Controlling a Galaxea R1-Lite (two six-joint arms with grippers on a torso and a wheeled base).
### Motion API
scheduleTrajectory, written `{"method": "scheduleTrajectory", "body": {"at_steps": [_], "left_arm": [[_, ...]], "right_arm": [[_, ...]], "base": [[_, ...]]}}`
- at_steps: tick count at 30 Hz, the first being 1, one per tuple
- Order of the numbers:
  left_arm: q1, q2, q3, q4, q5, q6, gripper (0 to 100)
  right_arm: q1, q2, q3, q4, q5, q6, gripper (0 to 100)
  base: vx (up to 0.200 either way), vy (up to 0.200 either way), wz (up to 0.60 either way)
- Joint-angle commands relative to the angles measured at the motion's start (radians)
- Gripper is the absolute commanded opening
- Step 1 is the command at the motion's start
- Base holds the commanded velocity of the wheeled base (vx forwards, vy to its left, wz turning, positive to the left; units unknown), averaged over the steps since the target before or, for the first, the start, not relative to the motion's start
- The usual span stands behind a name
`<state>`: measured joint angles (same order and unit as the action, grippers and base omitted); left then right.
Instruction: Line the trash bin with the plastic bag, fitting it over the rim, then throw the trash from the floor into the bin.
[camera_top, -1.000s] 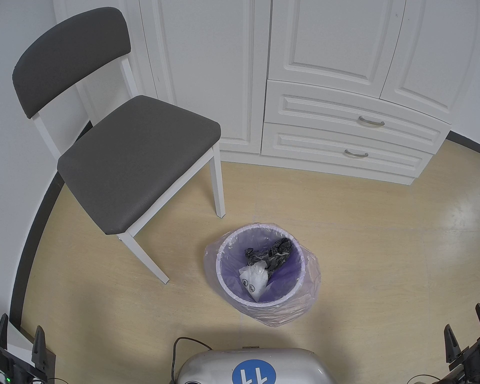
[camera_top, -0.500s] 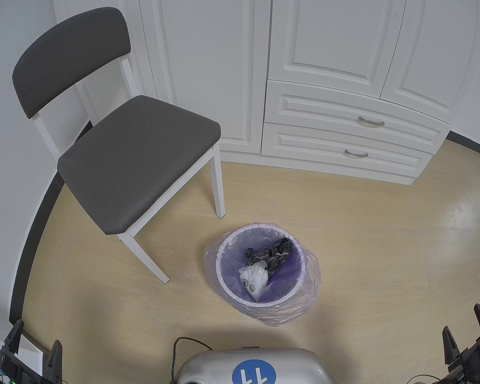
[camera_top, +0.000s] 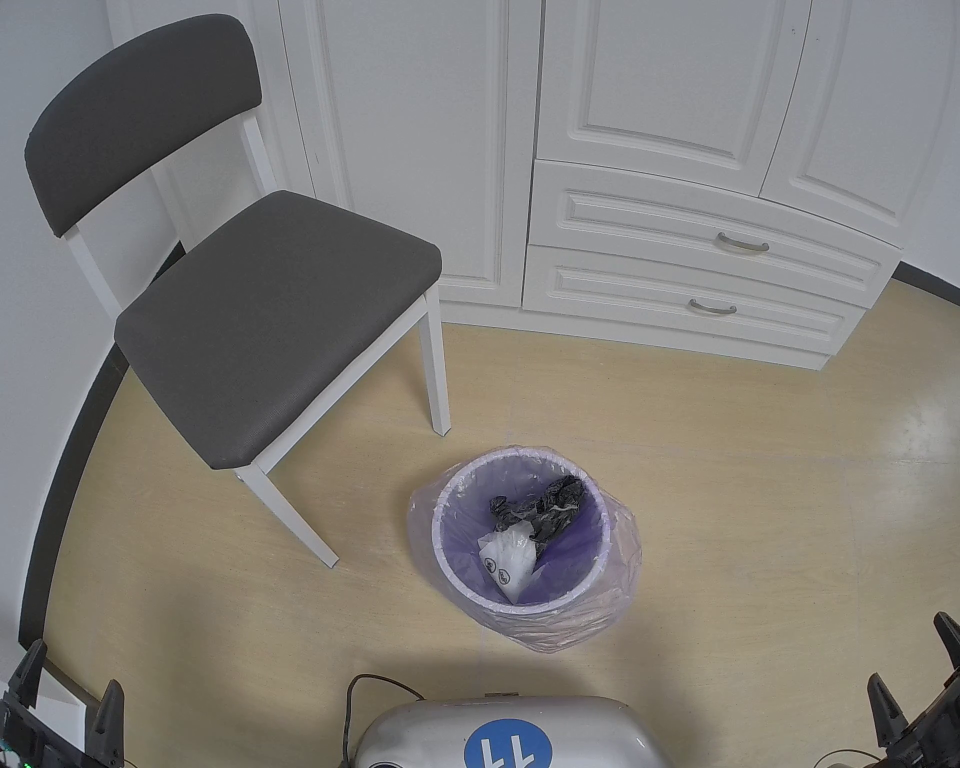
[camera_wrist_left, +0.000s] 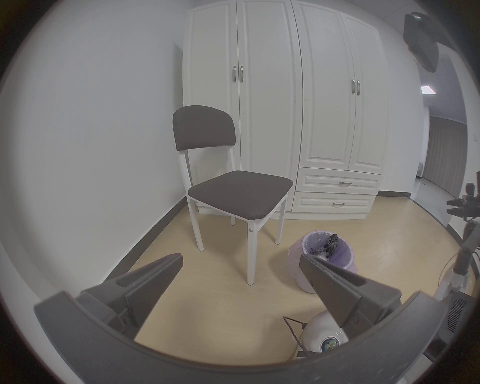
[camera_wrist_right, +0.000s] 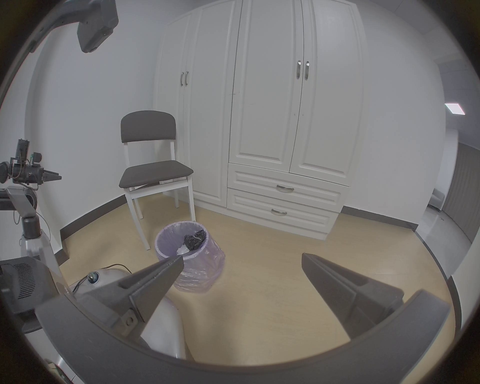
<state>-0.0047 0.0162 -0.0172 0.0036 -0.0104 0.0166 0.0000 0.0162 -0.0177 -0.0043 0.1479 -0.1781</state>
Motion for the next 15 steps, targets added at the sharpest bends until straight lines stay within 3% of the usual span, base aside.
{"method": "scheduleTrajectory", "body": {"at_steps": [1,4,7,15], "left_arm": [[0.000,-0.015,0.016,-0.001,0.000,0.000,100],[0.000,-0.015,0.016,-0.001,0.000,0.000,100],[0.000,-0.015,0.017,-0.001,0.000,-0.001,100],[0.000,-0.015,0.016,-0.001,0.000,-0.001,100]], "right_arm": [[0.000,-0.016,0.018,-0.005,-0.008,-0.004,100],[0.002,-0.016,0.018,-0.014,-0.033,-0.009,100],[0.002,-0.016,0.018,-0.011,-0.088,0.052,100],[0.002,-0.016,0.018,-0.010,-0.067,0.091,100]], "base": [[0.000,0.000,0.00],[0.000,0.000,0.00],[0.000,0.000,0.00],[0.000,0.000,0.00]]}}
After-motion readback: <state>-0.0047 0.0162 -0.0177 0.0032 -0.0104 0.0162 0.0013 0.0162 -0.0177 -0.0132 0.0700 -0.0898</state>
